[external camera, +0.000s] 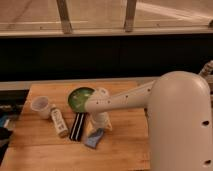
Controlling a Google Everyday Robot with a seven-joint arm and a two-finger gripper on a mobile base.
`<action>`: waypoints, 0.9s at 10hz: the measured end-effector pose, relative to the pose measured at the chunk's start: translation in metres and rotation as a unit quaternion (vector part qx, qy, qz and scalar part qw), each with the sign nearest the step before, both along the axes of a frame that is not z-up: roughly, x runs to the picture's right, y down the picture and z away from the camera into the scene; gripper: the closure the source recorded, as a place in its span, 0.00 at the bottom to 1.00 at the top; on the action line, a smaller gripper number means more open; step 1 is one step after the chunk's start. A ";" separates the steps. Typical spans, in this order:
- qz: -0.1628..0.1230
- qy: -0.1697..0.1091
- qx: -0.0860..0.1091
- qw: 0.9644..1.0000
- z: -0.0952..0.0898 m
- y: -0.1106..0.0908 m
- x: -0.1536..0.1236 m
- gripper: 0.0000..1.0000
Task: Place the white sponge in the ceramic bowl
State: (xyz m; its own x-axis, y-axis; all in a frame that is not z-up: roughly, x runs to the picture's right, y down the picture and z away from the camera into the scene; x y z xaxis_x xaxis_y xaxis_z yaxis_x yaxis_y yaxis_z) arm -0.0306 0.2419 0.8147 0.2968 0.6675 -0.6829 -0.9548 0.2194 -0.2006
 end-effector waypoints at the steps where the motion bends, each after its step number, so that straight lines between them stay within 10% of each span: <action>1: 0.000 -0.001 0.002 1.000 -0.002 0.000 -0.001 0.59; 5: 0.006 -0.001 0.007 1.000 -0.004 -0.002 -0.001 0.97; 9: 0.022 0.001 0.019 1.000 -0.005 -0.014 0.007 1.00</action>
